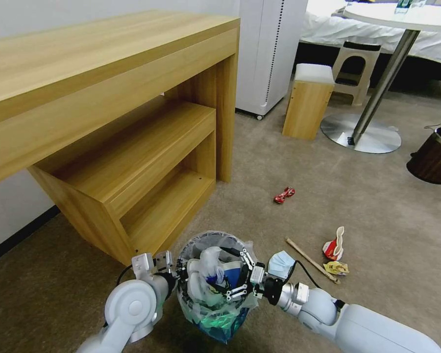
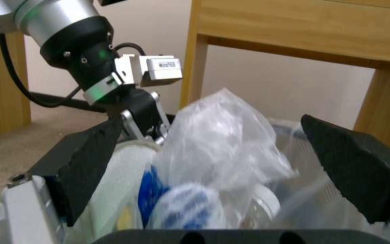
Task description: Pick up the trash bin and place the garbage on the floor into it.
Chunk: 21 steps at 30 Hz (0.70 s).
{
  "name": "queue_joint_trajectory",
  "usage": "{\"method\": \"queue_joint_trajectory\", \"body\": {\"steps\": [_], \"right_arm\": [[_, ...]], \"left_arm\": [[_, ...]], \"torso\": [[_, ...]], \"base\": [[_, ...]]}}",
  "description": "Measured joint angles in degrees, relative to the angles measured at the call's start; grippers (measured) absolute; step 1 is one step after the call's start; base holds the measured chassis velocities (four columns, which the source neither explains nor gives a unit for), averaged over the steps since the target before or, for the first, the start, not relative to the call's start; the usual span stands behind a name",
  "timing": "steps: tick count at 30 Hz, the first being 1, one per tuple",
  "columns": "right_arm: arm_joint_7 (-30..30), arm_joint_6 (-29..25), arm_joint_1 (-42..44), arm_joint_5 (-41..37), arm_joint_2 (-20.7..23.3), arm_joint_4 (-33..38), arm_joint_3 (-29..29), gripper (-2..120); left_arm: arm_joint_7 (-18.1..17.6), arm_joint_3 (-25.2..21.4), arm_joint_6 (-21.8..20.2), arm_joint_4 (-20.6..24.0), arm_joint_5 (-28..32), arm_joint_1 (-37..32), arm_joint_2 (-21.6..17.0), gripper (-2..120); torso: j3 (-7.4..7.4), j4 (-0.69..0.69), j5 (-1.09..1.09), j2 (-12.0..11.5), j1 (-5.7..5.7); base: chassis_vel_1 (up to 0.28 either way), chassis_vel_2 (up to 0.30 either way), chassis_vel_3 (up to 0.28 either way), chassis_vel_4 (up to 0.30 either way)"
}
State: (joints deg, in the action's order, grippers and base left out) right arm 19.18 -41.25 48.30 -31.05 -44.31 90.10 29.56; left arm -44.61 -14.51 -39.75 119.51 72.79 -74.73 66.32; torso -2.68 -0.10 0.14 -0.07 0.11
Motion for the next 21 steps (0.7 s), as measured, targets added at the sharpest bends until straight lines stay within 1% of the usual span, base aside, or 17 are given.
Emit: {"method": "queue_joint_trajectory", "body": {"steps": [7,9,10,12,14,16,17,20,21], "right_arm": [[0.16,-0.35,2.85,0.77,0.08,0.0,-3.05,100],[0.13,-0.41,4.13,0.89,0.21,0.23,-5.22,100],[0.13,-0.41,4.13,0.89,0.21,0.23,-5.22,100],[-0.82,-0.33,5.59,0.9,0.18,0.55,-8.87,100],[-1.28,-0.16,5.87,0.91,0.18,0.73,-9.66,100],[-5.44,1.49,7.77,1.55,-0.12,2.06,-15.11,100],[-5.44,1.49,7.77,1.55,-0.12,2.06,-15.11,100],[-11.06,3.49,9.62,2.77,-0.63,3.53,-20.62,100],[-11.06,3.49,9.62,2.77,-0.63,3.53,-20.62,100]], "left_arm": [[-0.26,-0.15,0.05,0.13,0.62,-0.49,0.02,0],[-0.26,-0.46,0.06,0.14,0.62,-0.99,0.04,0],[-0.26,-0.46,0.06,0.14,0.62,-0.99,0.04,0],[-0.25,-1.17,0.09,0.13,0.57,-1.38,0.0,0],[-0.24,-1.36,0.11,0.13,0.57,-1.43,-0.04,0],[-0.21,-2.48,0.16,0.23,0.79,-1.5,-0.38,0],[-0.21,-2.48,0.16,0.23,0.79,-1.5,-0.38,0],[-0.21,-3.59,0.23,0.61,0.86,-1.68,-0.74,0],[-0.21,-3.59,0.23,0.61,0.86,-1.68,-0.74,0]], "torso": [[0.0,0.0,0.0,0.0,0.0],[0.0,0.0,-0.01,0.0,0.0],[0.0,0.0,-0.01,0.0,0.0],[0.0,0.0,0.0,0.0,0.0],[0.0,0.0,0.0,0.0,0.0],[0.0,-0.01,-0.01,0.0,0.0],[0.0,-0.01,-0.01,0.0,0.0],[0.0,0.0,-0.01,0.0,0.0],[0.0,0.0,-0.01,0.0,0.0]], "base": [[0.0,0.0,0.0,0.0],[0.0,0.0,0.0,0.0],[0.0,0.0,0.0,0.0],[0.0,0.0,0.0,0.0],[0.0,0.0,0.0,0.0],[0.0,0.0,0.0,0.0],[0.0,0.0,0.0,0.0],[0.0,0.0,0.0,0.0],[0.0,0.0,0.0,0.0]]}}
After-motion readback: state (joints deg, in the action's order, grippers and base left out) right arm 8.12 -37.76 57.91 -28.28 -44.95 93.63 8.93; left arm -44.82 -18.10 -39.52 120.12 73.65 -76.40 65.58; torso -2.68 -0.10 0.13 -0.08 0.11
